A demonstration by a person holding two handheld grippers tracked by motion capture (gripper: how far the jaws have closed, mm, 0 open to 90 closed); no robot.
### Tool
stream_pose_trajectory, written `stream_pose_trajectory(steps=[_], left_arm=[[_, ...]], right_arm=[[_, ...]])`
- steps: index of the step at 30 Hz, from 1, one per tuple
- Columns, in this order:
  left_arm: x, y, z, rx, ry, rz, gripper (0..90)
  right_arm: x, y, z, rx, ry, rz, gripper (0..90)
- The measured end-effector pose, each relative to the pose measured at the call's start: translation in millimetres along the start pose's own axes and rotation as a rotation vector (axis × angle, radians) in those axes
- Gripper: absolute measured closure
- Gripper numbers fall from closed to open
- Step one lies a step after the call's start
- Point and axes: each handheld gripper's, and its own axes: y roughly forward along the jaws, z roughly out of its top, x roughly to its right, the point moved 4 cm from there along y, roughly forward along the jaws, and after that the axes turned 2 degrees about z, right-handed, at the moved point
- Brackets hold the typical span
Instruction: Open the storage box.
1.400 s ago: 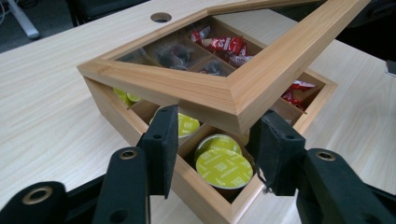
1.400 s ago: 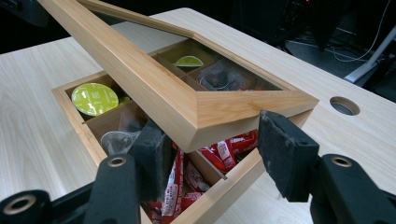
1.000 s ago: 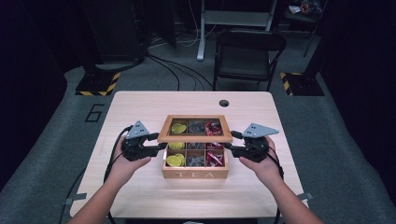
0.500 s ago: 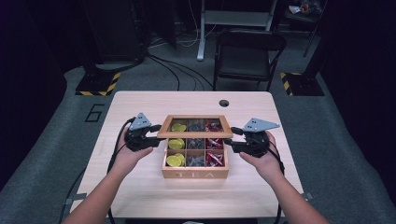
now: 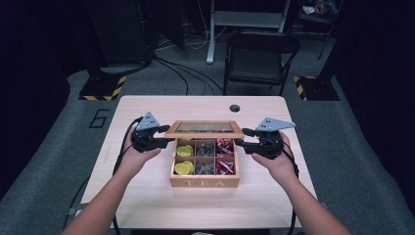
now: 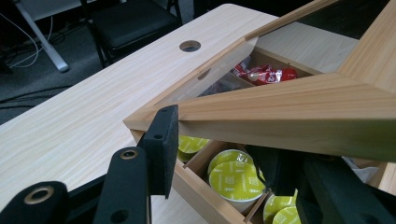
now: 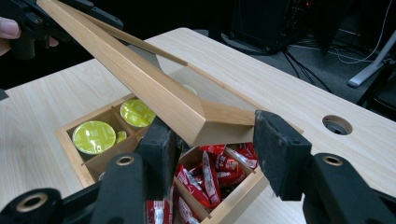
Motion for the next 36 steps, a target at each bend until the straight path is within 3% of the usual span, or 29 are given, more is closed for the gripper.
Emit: stream_pose_trajectory(steps=[16, 28, 35, 36], left_arm=[[-7.7, 2.6, 11.1, -0.007, -0.026, 0.009, 55.4], [-14.2, 4.2, 19.0, 0.002, -0.053, 0.001, 55.8], [-18.3, 5.5, 24.2, 0.013, -0.085, 0.002, 56.3], [-19.2, 6.0, 24.9, 0.021, -0.084, 0.007, 56.3]], right_arm=[[16.3, 4.5, 2.0, -0.001, 0.011, -0.027, 49.5], [28.1, 28.2, -1.4, -0.022, -0.048, -0.054, 50.3], [39.2, 41.3, -1.7, -0.016, -0.023, -0.071, 50.3], [41.0, 43.3, -2.1, -0.018, -0.039, -0.069, 50.3]])
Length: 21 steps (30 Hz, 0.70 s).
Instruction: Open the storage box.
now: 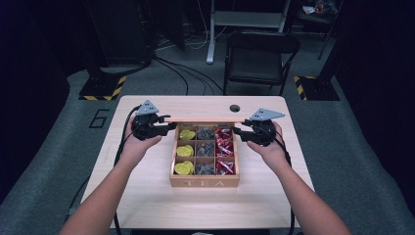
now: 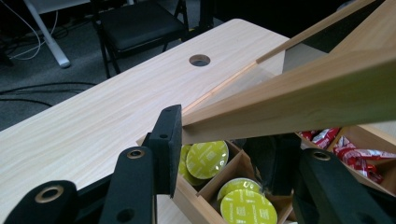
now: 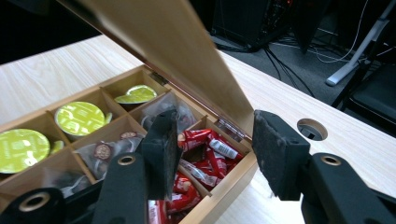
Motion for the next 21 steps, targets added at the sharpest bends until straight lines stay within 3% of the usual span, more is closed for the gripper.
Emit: stream_pose_trajectory(steps=[7, 11, 14, 21], left_arm=[[-2.7, 1.6, 3.2, 0.018, -0.022, 0.002, 56.6], [-4.1, 1.6, 4.9, 0.009, -0.013, 0.003, 56.6], [-4.8, 2.1, 7.0, 0.007, -0.011, 0.008, 57.0], [-7.0, 3.3, 10.4, 0.009, -0.014, 0.013, 57.3]], right_arm=[[10.7, 16.5, -2.9, -0.017, 0.024, -0.018, 51.3], [15.6, 22.5, -2.8, -0.020, 0.027, -0.018, 55.6], [21.1, 25.5, -2.9, -0.016, 0.051, -0.016, 55.7], [25.5, 31.4, -1.1, -0.019, 0.046, -0.006, 54.4]])
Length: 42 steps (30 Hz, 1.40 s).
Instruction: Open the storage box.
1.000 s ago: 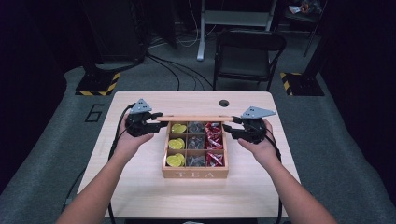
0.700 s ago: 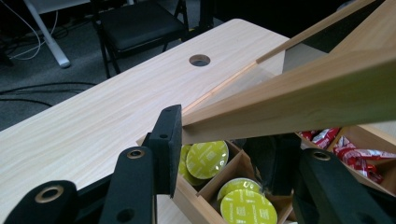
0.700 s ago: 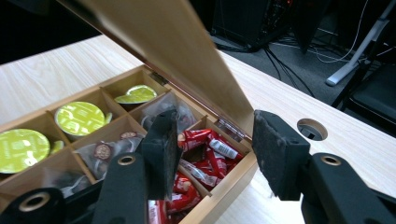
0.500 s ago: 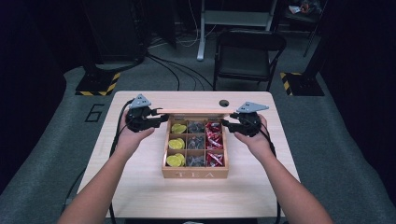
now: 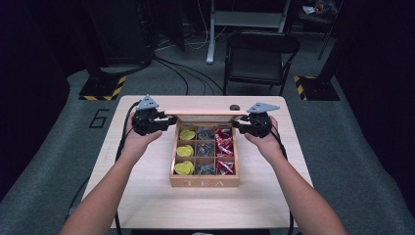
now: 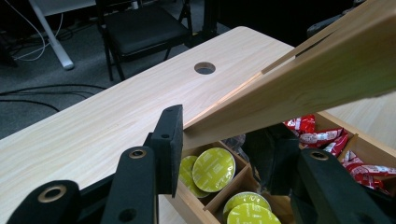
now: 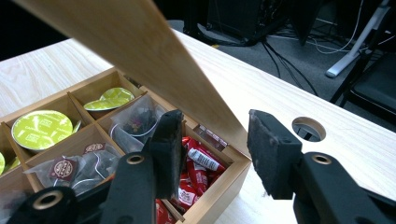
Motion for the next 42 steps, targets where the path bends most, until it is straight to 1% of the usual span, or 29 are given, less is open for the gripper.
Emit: stream_pose_trajectory(steps=[2, 3, 4, 6, 8, 11, 12, 17, 21, 23, 24, 26, 28, 30, 31, 35, 36, 39, 41, 42], left_arm=[[-1.0, 0.5, 0.8, 0.002, -0.004, -0.003, 57.3], [-1.0, 0.8, 1.0, 0.004, -0.010, -0.002, 57.3], [-1.4, 1.0, 1.5, 0.006, -0.009, -0.001, 57.3], [-1.9, 1.2, 2.0, 0.006, -0.009, -0.001, 57.4], [-2.2, 1.3, 2.3, 0.005, -0.009, -0.003, 57.4], [-3.2, 1.7, 3.1, 0.009, -0.008, -0.002, 57.6], [-3.2, 2.2, 3.3, 0.016, -0.014, 0.001, 57.6], [-4.7, 2.9, 3.7, 0.024, -0.020, -0.002, 57.6], [-6.1, 4.0, 4.3, 0.033, -0.025, -0.003, 57.5], [-6.5, 4.6, 4.5, 0.037, -0.037, -0.007, 57.4], [-7.5, 5.1, 4.8, 0.041, -0.035, -0.004, 57.4], [-8.0, 6.2, 4.8, 0.045, -0.044, -0.003, 57.4], [-9.6, 7.7, 4.6, 0.048, -0.042, 0.009, 57.2], [-11.3, 8.9, 3.6, 0.039, -0.048, 0.016, 55.3], [-12.6, 9.4, 3.3, 0.037, -0.050, 0.023, 54.6], [-16.0, 10.6, 1.8, 0.031, -0.057, 0.029, 54.6], [-16.6, 10.8, 1.6, 0.030, -0.057, 0.031, 54.6], [-17.2, 10.7, 0.8, 0.026, -0.061, 0.033, 53.8], [-17.0, 10.2, 0.2, 0.022, -0.062, 0.031, 53.6], [-16.9, 9.8, -0.2, 0.022, -0.062, 0.032, 53.6]], right_arm=[[0.6, 3.0, 0.2, -0.012, -0.010, 0.004, 54.0], [1.0, 4.2, 0.3, -0.017, -0.006, 0.002, 54.0], [2.3, 5.2, 0.7, -0.017, -0.012, 0.002, 54.0], [3.4, 6.6, 1.8, -0.009, -0.001, 0.003, 54.4], [4.7, 8.1, 2.6, -0.002, -0.004, 0.004, 56.7], [4.9, 8.8, 2.5, 0.000, -0.013, 0.002, 57.3], [5.1, 9.1, 2.7, 0.003, -0.007, 0.002, 57.5], [6.3, 9.5, 3.6, 0.004, 0.011, 0.004, 57.6], [7.6, 9.8, 4.7, 0.003, 0.012, 0.006, 57.8], [7.4, 9.8, 5.4, -0.002, 0.013, 0.002, 58.0], [7.8, 10.3, 6.1, 0.001, 0.008, 0.002, 58.2], [8.4, 10.6, 7.1, -0.001, 0.007, 0.000, 58.4], [9.4, 10.9, 7.8, -0.001, 0.002, 0.002, 58.5], [9.7, 11.2, 8.4, -0.004, 0.013, 0.005, 58.6], [10.6, 11.5, 9.0, 0.000, 0.005, 0.007, 58.7], [12.6, 12.8, 10.3, 0.007, 0.022, 0.003, 59.0], [12.8, 13.3, 10.8, 0.010, 0.034, 0.003, 59.1], [15.3, 14.7, 12.1, 0.016, 0.033, 0.001, 59.5], [15.5, 15.1, 12.9, 0.013, 0.046, -0.002, 59.8], [16.4, 15.7, 13.6, 0.018, 0.032, -0.003, 60.0]])
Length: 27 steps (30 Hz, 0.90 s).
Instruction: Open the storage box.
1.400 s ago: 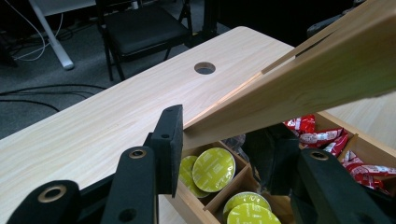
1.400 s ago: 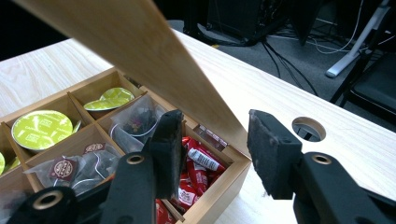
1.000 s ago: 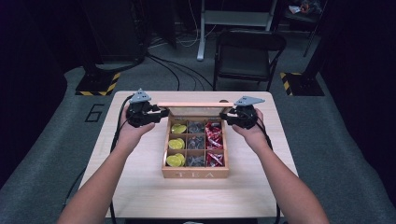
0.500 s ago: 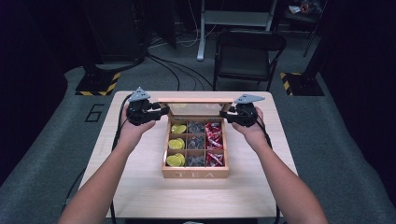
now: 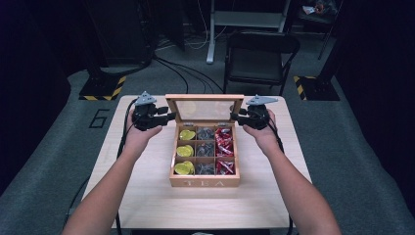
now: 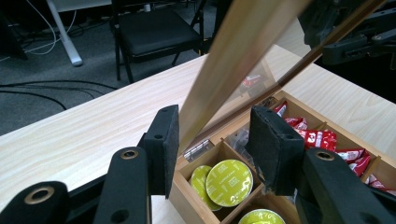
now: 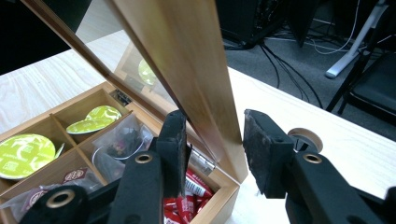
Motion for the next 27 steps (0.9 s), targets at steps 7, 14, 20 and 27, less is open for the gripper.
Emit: stream_pose_trajectory(steps=[7, 14, 20, 27], left_arm=[[-1.6, -3.4, -5.1, -0.006, -0.021, 0.024, 53.1], [1.7, -9.4, -12.4, -0.007, -0.017, 0.026, 53.2], [8.4, -14.2, -21.2, -0.009, -0.013, 0.019, 53.3], [17.3, -20.9, -25.2, -0.002, 0.003, 0.005, 53.4]], right_arm=[[1.9, 2.2, 2.3, 0.001, 0.007, -0.008, 60.7], [4.3, 4.1, 5.8, -0.014, 0.009, -0.010, 61.4], [6.4, 6.8, 8.3, -0.008, 0.002, -0.012, 62.6], [9.6, 9.6, 11.6, -0.018, 0.012, -0.012, 63.5]])
